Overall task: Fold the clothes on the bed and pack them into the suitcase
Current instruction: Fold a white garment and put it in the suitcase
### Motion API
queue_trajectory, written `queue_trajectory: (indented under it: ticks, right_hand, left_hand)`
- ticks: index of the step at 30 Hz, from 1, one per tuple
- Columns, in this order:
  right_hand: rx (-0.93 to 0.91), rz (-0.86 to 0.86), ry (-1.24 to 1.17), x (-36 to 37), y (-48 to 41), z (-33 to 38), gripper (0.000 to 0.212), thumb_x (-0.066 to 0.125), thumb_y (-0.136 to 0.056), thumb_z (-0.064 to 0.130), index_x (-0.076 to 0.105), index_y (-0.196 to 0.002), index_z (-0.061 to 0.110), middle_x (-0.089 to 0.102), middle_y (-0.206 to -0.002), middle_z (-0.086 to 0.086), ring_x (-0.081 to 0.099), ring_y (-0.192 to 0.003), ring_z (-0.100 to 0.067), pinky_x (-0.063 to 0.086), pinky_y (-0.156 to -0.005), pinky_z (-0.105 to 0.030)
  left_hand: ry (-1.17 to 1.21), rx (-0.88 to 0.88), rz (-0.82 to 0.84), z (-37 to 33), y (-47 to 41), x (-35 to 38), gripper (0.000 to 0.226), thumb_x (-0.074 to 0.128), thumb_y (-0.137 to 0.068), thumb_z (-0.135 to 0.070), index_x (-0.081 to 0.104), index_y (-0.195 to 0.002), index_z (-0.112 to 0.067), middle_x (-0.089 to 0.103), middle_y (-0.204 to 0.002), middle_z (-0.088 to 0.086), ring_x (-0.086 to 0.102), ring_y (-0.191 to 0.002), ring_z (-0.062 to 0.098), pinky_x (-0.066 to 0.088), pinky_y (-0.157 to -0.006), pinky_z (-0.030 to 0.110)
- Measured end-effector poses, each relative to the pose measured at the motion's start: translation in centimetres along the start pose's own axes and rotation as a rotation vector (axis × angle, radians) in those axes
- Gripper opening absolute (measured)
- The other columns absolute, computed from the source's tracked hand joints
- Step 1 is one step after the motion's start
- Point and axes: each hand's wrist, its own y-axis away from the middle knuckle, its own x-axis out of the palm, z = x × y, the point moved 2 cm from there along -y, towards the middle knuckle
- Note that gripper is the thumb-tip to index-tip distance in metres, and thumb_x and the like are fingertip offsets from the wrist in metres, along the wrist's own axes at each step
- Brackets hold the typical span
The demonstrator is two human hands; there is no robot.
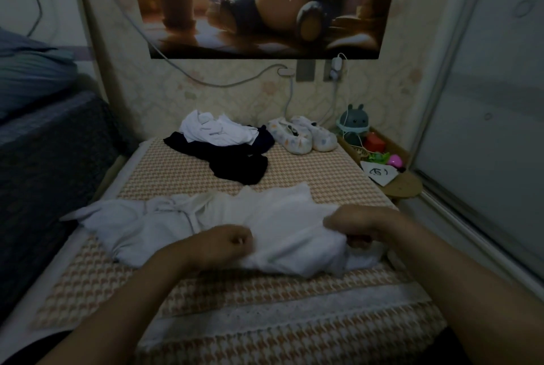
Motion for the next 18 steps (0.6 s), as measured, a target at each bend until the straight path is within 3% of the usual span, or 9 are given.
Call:
queue_trajectory:
  ticks: [3, 5, 6, 8, 10, 12, 15, 18]
  right_hand:
    - [0.226, 0.421, 0.354, 0.3, 1.3, -1.1, 0.025, 0.051, -0.095, 0.031, 0.064, -0.083, 0.012, 0.057, -0.064, -0.003, 0.050, -0.045, -0.013, 0.041, -0.042, -0.015]
    - [0.272, 0.473, 0.533, 0.9, 0.6, -1.3, 0.025, 0.058, -0.091, 0.035, 0.069, -0.092, 0.012, 0.066, -0.076, -0.004, 0.058, -0.056, -0.016, 0.048, -0.055, -0.019]
    - [0.233, 0.396, 0.566, 1.2, -0.6, -1.3, 0.029, 0.060, -0.089, 0.034, 0.069, -0.101, 0.009, 0.065, -0.085, -0.007, 0.059, -0.063, -0.018, 0.049, -0.062, -0.023]
    - [0.086, 0.106, 0.561, 1.1, -2.6, -0.9, 0.030, 0.057, -0.090, 0.029, 0.065, -0.105, 0.004, 0.064, -0.099, -0.013, 0.061, -0.075, -0.023, 0.048, -0.069, -0.030]
    - [-0.052, -0.201, 0.485, 0.6, -4.3, -0.4, 0.029, 0.050, -0.093, 0.032, 0.062, -0.105, 0.008, 0.062, -0.115, -0.015, 0.060, -0.094, -0.027, 0.044, -0.074, -0.030]
    - [-0.098, -0.360, 0.346, 0.6, -5.8, -0.1, 0.029, 0.048, -0.093, 0.036, 0.061, -0.100, 0.011, 0.062, -0.116, -0.013, 0.059, -0.097, -0.027, 0.040, -0.074, -0.027]
    - [-0.068, -0.410, 0.227, 1.6, -7.9, -0.1, 0.042, 0.045, -0.095, 0.041, 0.060, -0.114, 0.006, 0.061, -0.122, -0.014, 0.058, -0.106, -0.029, 0.040, -0.076, -0.026]
    - [-0.093, -0.468, 0.067, 2.1, -9.6, 0.3, 0.055, 0.049, -0.096, 0.041, 0.047, -0.134, 0.002, 0.051, -0.136, -0.015, 0.052, -0.119, -0.029, 0.041, -0.089, -0.027]
  left_hand:
    - [-0.090, -0.220, 0.458, -0.2, 0.9, 1.6, 0.012, 0.059, -0.091, -0.032, 0.068, -0.085, -0.029, 0.063, -0.081, -0.008, 0.058, -0.072, 0.009, 0.050, -0.074, 0.028]
    - [0.093, -0.330, 0.572, -0.7, 1.1, 2.1, 0.012, 0.062, -0.092, -0.030, 0.070, -0.094, -0.021, 0.068, -0.079, 0.002, 0.064, -0.062, 0.014, 0.055, -0.062, 0.029]
    - [0.126, -0.303, 0.509, -0.8, 0.7, 2.0, 0.013, 0.063, -0.092, -0.029, 0.071, -0.093, -0.019, 0.069, -0.078, 0.002, 0.065, -0.061, 0.015, 0.056, -0.060, 0.029]
    - [0.061, -0.152, 0.224, -0.7, -0.9, 1.1, 0.013, 0.061, -0.092, -0.027, 0.071, -0.086, -0.021, 0.070, -0.076, -0.003, 0.065, -0.064, 0.011, 0.055, -0.064, 0.025]
    - [-0.002, -0.066, -0.062, -0.1, -3.0, 0.3, 0.014, 0.057, -0.093, -0.021, 0.070, -0.088, -0.024, 0.069, -0.080, -0.009, 0.065, -0.070, 0.006, 0.052, -0.068, 0.021]
    - [-0.101, -0.015, -0.272, 0.9, -5.2, -0.2, 0.016, 0.055, -0.092, -0.018, 0.068, -0.097, -0.027, 0.067, -0.095, -0.010, 0.061, -0.087, 0.005, 0.046, -0.080, 0.020]
    - [-0.293, 0.039, -0.404, 3.3, -8.1, -0.3, 0.040, 0.045, -0.088, -0.025, 0.061, -0.123, -0.016, 0.057, -0.123, 0.006, 0.051, -0.113, 0.023, 0.037, -0.097, 0.031]
    - [-0.412, -0.196, -0.363, 6.1, -10.4, -0.6, 0.064, 0.032, -0.092, -0.041, 0.031, -0.148, -0.010, 0.040, -0.147, 0.015, 0.039, -0.132, 0.033, 0.030, -0.108, 0.037]
